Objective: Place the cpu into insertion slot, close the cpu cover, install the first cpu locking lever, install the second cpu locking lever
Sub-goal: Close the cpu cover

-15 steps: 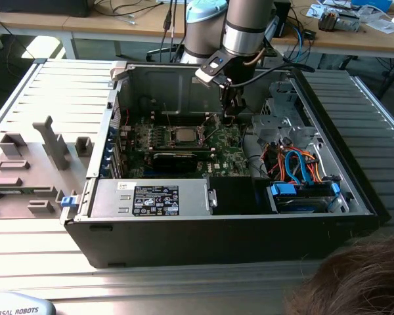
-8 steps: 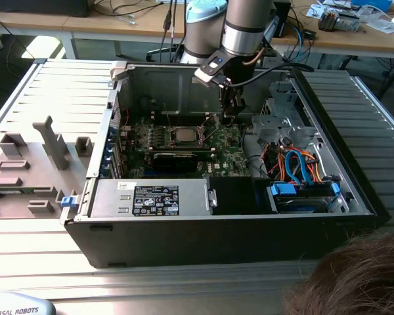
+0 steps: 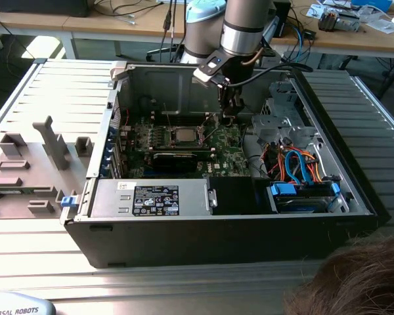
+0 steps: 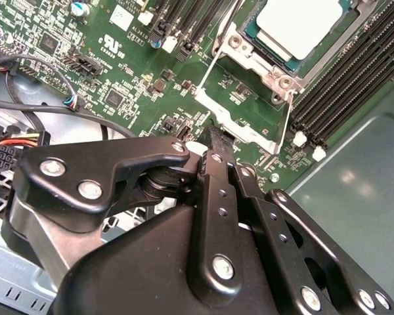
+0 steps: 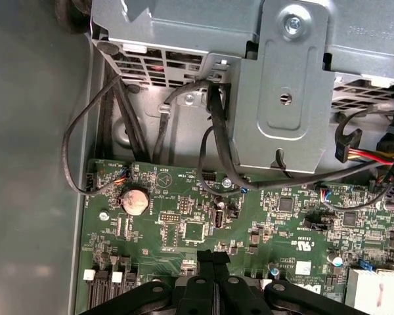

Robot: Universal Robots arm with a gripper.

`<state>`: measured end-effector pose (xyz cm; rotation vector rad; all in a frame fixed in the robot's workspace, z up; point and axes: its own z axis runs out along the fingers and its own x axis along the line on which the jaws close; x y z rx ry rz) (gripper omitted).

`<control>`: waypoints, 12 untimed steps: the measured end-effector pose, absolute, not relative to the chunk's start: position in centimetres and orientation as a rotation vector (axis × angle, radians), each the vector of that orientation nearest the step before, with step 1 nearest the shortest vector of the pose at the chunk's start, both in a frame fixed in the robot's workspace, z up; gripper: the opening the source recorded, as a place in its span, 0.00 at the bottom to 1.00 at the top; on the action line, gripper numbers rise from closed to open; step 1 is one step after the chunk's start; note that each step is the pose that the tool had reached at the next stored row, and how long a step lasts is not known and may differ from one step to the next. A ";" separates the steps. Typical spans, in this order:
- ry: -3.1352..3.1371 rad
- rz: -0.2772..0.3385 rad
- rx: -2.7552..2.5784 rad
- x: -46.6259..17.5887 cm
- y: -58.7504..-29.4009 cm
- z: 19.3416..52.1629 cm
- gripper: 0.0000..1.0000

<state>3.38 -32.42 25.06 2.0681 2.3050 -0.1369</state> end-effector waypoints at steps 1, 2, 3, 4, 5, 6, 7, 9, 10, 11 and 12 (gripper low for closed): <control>2.305 -0.137 2.068 3.4 -32.4 25.1 0.11; 2.305 -0.137 2.068 3.3 -32.4 25.1 0.11; 2.305 -0.137 2.068 3.3 -32.4 25.1 0.11; 2.305 -0.138 2.068 3.3 -32.4 25.1 0.11; 2.305 -0.138 2.068 3.3 -32.4 25.1 0.11; 2.305 -0.138 2.068 3.2 -32.4 25.0 0.11; 2.304 -0.138 2.067 3.2 -32.4 25.0 0.11; 2.304 -0.138 2.067 3.1 -32.4 25.0 0.11; 2.304 -0.138 2.067 3.1 -32.4 25.0 0.11; 2.304 -0.138 2.067 3.1 -32.4 25.0 0.11; 2.304 -0.139 2.067 3.1 -32.4 25.0 0.11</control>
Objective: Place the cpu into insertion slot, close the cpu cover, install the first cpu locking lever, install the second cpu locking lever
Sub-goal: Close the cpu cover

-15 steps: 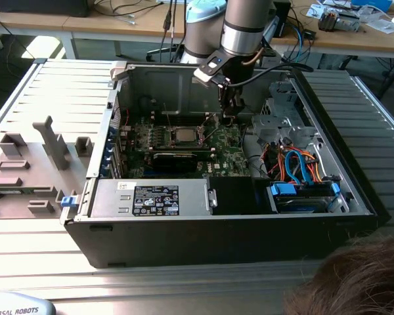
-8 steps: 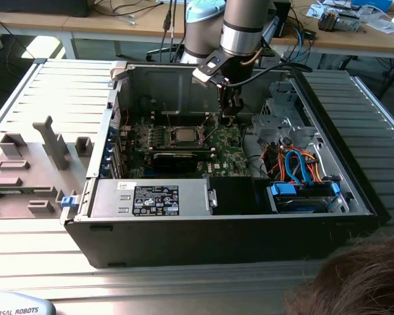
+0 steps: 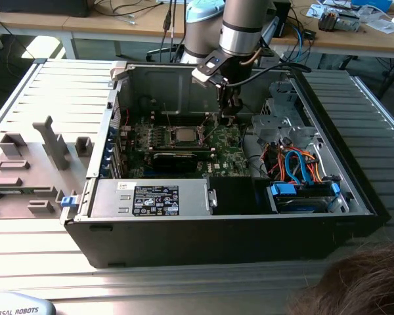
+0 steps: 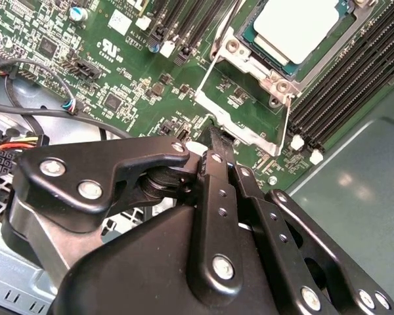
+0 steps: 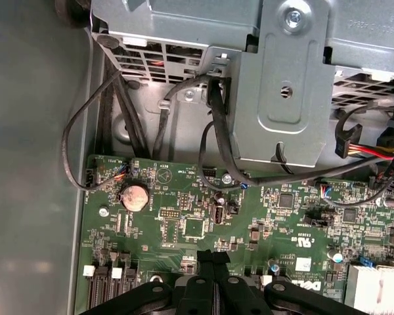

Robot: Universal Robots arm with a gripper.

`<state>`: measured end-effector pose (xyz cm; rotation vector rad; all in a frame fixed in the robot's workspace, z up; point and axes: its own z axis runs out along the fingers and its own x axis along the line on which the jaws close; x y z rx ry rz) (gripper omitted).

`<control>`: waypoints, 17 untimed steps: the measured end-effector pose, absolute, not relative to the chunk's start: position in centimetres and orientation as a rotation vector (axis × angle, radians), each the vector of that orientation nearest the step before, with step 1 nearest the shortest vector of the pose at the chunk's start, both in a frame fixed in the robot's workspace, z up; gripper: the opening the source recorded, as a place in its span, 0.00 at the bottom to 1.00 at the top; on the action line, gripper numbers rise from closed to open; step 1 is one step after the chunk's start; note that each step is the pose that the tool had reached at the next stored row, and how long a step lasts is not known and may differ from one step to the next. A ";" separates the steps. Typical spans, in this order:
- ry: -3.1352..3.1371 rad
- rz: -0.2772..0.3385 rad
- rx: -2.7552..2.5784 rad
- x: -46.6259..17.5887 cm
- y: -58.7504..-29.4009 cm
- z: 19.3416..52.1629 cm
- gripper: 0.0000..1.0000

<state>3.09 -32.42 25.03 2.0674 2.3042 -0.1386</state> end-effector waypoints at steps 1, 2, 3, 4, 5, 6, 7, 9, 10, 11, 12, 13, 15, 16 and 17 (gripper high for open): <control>2.304 -0.139 2.067 3.1 -32.4 25.0 0.11; 2.304 -0.139 2.067 3.1 -32.4 25.0 0.11; 2.304 -0.139 2.067 3.0 -32.4 25.0 0.11; 2.304 -0.139 2.067 3.0 -32.4 25.0 0.11; 2.304 -0.139 2.067 3.0 -32.4 25.0 0.11; 2.304 -0.139 2.067 3.0 -32.4 25.0 0.11; 2.304 -0.140 2.067 3.0 -32.4 25.0 0.11; 2.304 -0.140 2.067 2.9 -32.4 25.0 0.11; 2.304 -0.140 2.067 2.9 -32.4 25.0 0.11; 2.303 -0.140 2.067 2.9 -32.4 25.0 0.11; 2.303 -0.140 2.067 2.9 -32.4 25.0 0.11; 2.303 -0.141 2.067 2.8 -32.4 25.0 0.11; 2.303 -0.141 2.066 2.8 -32.4 25.0 0.11; 2.303 -0.141 2.066 2.7 -32.4 25.0 0.11; 2.303 -0.141 2.066 2.6 -32.4 25.0 0.11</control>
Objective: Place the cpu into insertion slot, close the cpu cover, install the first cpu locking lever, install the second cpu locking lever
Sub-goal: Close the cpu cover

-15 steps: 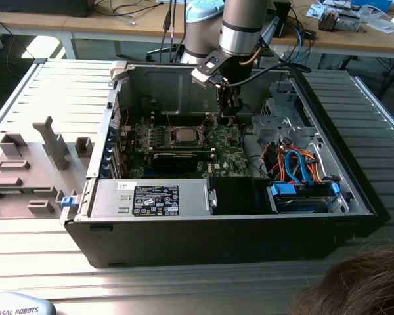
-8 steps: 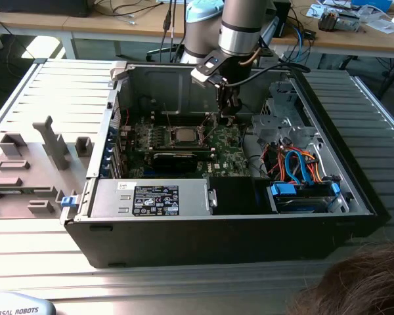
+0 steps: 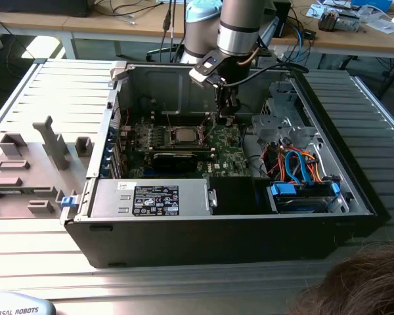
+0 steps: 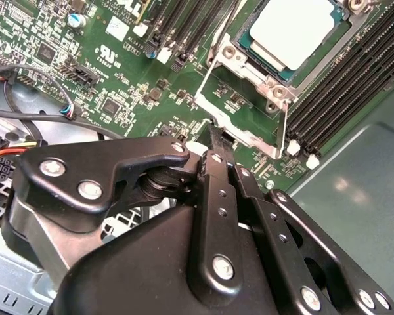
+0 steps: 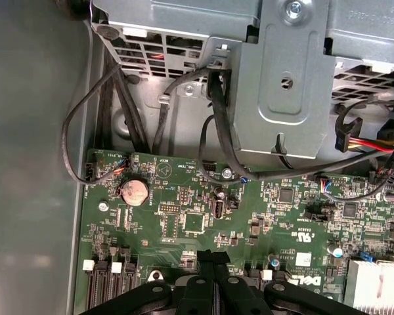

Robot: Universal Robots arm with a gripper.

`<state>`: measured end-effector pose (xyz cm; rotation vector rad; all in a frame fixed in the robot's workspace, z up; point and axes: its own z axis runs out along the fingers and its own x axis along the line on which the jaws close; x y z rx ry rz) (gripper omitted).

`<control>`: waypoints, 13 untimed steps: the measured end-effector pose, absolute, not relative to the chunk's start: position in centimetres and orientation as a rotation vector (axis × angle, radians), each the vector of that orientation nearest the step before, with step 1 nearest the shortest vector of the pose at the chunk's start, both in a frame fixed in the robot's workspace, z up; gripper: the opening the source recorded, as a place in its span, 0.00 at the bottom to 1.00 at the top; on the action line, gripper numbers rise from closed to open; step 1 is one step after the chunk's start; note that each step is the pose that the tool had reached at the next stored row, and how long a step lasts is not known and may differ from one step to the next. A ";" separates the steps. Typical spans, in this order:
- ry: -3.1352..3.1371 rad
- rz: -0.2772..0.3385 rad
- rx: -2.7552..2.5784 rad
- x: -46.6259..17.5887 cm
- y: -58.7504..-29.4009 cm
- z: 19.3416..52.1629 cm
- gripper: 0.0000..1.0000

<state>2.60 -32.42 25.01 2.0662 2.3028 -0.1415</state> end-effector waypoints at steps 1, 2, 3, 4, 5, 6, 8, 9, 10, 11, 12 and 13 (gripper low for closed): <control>2.303 -0.141 2.066 2.6 -32.4 25.0 0.11; 2.303 -0.142 2.066 2.5 -32.4 25.0 0.11; 2.303 -0.142 2.066 2.5 -32.4 25.0 0.11; 2.303 -0.142 2.066 2.4 -32.4 25.0 0.11; 2.303 -0.142 2.066 2.4 -32.4 25.0 0.11; 2.303 -0.142 2.066 2.3 -32.4 25.0 0.11; 2.303 -0.142 2.066 2.3 -32.4 25.0 0.11; 2.303 -0.142 2.066 2.3 -32.4 25.0 0.11; 2.302 -0.142 2.066 2.2 -32.4 25.0 0.11; 2.302 -0.142 2.066 2.2 -32.4 25.0 0.11; 2.302 -0.142 2.066 2.2 -32.4 25.0 0.11; 2.302 -0.143 2.066 2.1 -32.4 25.0 0.11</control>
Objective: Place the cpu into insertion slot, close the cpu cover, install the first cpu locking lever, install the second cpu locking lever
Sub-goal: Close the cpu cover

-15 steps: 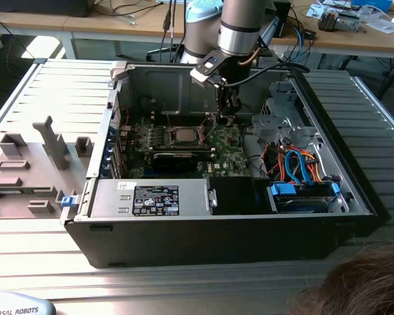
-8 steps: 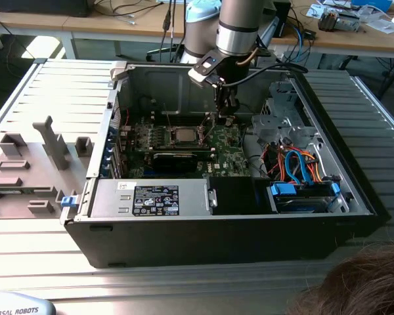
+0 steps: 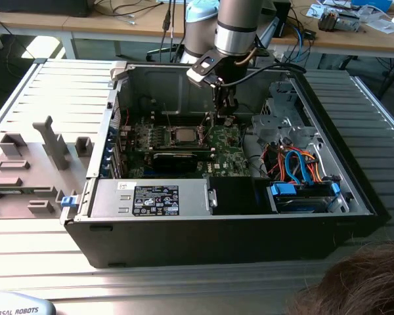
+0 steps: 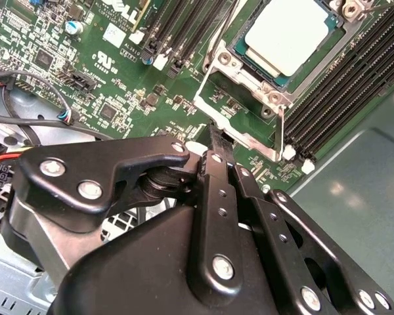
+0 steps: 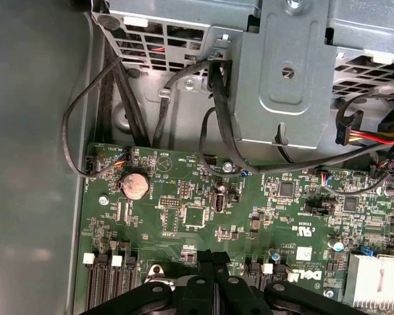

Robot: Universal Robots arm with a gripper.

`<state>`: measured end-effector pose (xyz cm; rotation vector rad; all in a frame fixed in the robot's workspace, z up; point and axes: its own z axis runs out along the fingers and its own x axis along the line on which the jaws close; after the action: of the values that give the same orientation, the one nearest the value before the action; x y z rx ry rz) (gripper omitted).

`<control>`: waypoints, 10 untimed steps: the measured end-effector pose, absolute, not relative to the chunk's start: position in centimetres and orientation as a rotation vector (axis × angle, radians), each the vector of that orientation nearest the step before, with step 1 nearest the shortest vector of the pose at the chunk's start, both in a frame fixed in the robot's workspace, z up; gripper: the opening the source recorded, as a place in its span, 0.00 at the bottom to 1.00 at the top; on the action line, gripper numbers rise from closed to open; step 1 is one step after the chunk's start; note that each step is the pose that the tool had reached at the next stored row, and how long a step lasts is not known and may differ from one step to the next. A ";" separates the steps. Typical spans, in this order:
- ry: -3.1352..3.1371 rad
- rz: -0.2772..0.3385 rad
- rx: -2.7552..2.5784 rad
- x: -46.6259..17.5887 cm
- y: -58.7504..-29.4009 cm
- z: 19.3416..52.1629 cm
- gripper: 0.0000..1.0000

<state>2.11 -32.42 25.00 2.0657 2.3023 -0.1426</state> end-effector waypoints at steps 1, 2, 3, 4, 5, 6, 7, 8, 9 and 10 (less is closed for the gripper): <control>2.302 -0.143 2.066 2.1 -32.4 25.0 0.11; 2.302 -0.143 2.066 2.1 -32.4 25.0 0.11; 2.302 -0.143 2.066 2.0 -32.4 25.0 0.11; 2.302 -0.143 2.066 2.0 -32.4 25.0 0.11; 2.302 -0.143 2.065 2.0 -32.4 25.0 0.11; 2.302 -0.143 2.065 2.0 -32.4 25.0 0.11; 2.302 -0.143 2.065 1.9 -32.4 25.0 0.11; 2.302 -0.143 2.065 1.9 -32.4 25.0 0.11; 2.302 -0.143 2.065 1.9 -32.4 25.0 0.11; 2.302 -0.144 2.065 1.9 -32.4 25.0 0.11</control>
<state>1.88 -32.42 24.98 2.0652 2.3018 -0.1435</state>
